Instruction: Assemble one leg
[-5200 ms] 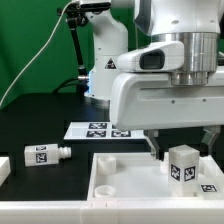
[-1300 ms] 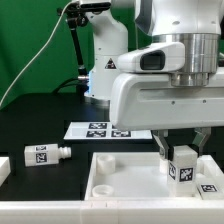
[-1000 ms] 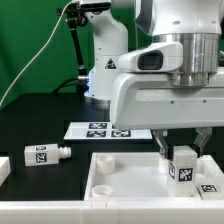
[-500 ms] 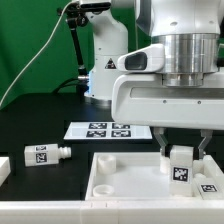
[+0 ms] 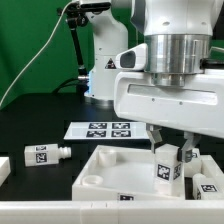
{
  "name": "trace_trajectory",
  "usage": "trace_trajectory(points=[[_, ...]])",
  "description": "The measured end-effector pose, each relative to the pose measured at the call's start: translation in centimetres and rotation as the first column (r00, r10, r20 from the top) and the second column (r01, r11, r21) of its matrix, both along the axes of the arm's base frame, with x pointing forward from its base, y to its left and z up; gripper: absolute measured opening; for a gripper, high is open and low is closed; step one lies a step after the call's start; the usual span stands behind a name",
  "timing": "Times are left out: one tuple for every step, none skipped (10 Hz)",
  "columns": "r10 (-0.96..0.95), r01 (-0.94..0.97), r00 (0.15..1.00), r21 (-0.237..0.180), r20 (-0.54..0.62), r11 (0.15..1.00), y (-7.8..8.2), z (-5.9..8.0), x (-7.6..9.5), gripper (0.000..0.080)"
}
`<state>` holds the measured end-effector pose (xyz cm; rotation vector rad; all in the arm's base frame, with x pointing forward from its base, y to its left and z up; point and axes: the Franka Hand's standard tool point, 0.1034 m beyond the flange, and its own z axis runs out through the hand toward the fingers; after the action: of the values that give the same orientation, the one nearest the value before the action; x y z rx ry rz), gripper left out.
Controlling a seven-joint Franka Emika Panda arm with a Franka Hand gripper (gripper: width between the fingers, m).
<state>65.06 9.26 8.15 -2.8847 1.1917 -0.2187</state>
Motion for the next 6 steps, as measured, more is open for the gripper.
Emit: trace_trajectory(points=[[-0.035, 0.035, 0.999, -0.007, -0.002, 0.999, -0.44, 0.02, -0.04, 0.0294], [-0.058, 0.058, 0.998, -0.012, -0.006, 0.998, -0.67, 0.03, -0.13, 0.0294], [-0.105, 0.104, 0.994, -0.009, -0.007, 0.994, -0.81, 0.02, -0.19, 0.0374], [-0.117, 0.117, 0.993, -0.005, -0.007, 0.993, -0.71, -0.05, -0.21, 0.0374], [-0.110, 0.110, 0.994, -0.006, -0.008, 0.994, -0.72, -0.05, -0.21, 0.0510], [-0.110, 0.109, 0.994, -0.006, -0.007, 0.994, -0.71, -0.02, -0.19, 0.0623]])
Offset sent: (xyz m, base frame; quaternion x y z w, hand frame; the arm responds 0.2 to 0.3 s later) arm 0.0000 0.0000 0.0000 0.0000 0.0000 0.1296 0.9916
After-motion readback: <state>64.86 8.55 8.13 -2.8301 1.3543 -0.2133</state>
